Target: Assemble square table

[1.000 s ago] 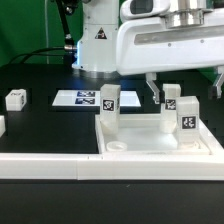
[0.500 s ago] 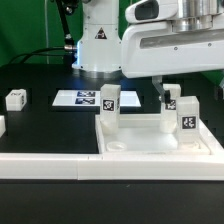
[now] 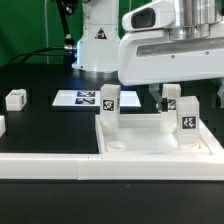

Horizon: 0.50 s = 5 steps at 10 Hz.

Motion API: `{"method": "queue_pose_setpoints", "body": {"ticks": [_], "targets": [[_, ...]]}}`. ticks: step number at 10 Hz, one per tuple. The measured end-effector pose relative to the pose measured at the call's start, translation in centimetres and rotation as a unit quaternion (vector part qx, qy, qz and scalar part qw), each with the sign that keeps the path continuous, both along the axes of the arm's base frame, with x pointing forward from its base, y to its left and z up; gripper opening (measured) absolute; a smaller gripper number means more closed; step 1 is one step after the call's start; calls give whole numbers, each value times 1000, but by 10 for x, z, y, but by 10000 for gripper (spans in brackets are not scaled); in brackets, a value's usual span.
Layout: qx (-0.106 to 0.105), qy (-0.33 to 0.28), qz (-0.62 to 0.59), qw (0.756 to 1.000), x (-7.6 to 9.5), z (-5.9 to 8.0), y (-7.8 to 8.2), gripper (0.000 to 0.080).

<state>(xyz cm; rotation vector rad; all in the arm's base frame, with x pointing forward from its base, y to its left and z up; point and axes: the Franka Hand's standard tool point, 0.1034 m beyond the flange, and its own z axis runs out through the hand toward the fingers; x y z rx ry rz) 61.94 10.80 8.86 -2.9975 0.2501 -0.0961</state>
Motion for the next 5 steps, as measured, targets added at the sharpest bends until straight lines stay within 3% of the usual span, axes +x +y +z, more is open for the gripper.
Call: {"method": "queue_pose_setpoints", "body": {"ticks": [2,4,5], "targets": [[0,2,-8,1000,0,-1,0,622],[5,8,-60,998,-1,-1,0,289],[8,14,-103,995,-1,-1,0,290]]}}
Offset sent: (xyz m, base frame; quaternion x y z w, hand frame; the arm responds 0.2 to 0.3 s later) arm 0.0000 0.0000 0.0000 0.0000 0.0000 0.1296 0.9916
